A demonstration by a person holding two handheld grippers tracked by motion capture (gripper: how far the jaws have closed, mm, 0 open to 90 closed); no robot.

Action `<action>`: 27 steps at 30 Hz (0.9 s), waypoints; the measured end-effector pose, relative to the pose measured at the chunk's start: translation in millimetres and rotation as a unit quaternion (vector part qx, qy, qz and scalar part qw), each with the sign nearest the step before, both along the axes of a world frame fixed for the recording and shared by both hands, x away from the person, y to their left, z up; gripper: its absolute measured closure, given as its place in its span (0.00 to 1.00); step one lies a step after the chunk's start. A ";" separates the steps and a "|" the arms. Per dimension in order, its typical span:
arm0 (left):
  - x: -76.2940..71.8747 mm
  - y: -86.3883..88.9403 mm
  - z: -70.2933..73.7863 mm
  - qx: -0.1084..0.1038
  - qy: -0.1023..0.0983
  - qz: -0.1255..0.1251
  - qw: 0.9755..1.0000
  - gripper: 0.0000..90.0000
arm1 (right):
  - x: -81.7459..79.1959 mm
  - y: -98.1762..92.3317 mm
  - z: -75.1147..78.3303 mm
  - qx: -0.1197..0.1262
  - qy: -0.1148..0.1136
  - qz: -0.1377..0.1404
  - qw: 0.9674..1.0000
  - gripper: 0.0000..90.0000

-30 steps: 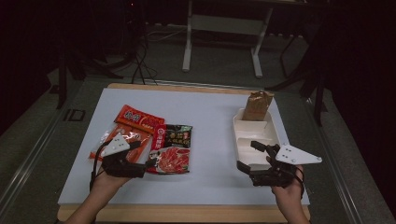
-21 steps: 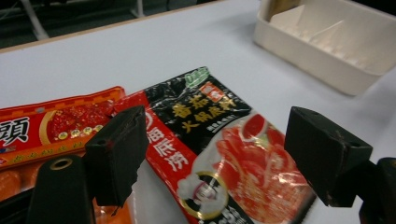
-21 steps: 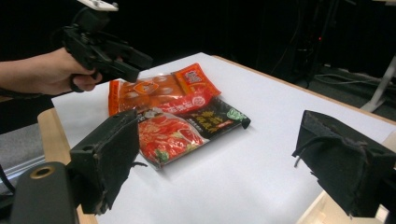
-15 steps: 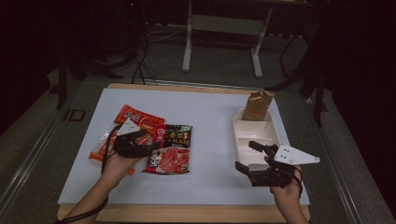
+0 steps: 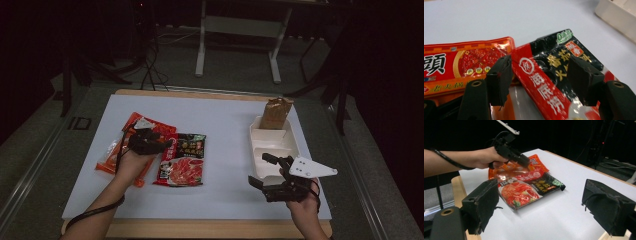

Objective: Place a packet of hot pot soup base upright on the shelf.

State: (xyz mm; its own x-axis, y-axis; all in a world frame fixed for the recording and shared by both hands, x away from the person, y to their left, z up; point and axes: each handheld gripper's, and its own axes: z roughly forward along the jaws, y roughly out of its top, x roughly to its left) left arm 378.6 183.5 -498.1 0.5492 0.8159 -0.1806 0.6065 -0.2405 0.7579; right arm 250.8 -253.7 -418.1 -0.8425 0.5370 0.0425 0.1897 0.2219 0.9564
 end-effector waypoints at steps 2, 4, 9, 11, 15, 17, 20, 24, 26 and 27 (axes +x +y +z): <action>7.0 0.3 -3.6 -0.004 0.013 -0.003 1.000 0.42 | 0.3 0.4 -0.2 0.000 0.001 0.001 1.000 0.15; 14.6 -0.3 -8.3 0.001 0.020 0.003 1.000 0.42 | 0.3 1.0 -0.2 -0.001 0.002 0.002 1.000 0.15; 26.3 -8.9 -14.0 0.024 0.032 0.006 0.999 0.42 | 0.3 1.2 -1.7 -0.005 0.005 0.003 1.000 0.15; 31.5 -9.5 -15.8 0.027 0.039 0.010 0.999 0.42 | 0.9 0.9 -2.1 -0.003 0.009 0.002 1.000 0.15; 40.3 -9.4 -20.2 0.049 0.048 0.028 0.997 0.49 | 0.3 0.7 -2.2 -0.005 0.012 0.003 1.000 0.15; 44.5 -9.7 -23.9 0.051 0.059 0.021 0.997 0.49 | 0.1 0.8 -2.5 -0.003 0.016 0.006 1.000 0.15; 48.0 -11.8 -29.1 0.062 0.066 0.009 0.996 0.49 | 0.0 1.1 -3.0 -0.005 0.018 0.005 1.000 0.15; 49.3 -14.9 -29.9 0.065 0.077 0.007 0.995 0.53 | 0.2 1.1 -3.1 -0.008 0.016 0.004 1.000 0.15; 50.9 -16.3 -30.7 0.056 0.093 0.004 0.994 0.53 | 1.0 0.9 -3.6 -0.007 0.018 0.005 1.000 0.15; 50.8 -18.1 -31.4 0.057 0.094 0.001 0.994 0.53 | 1.1 0.9 -3.8 -0.008 0.020 0.004 1.000 0.15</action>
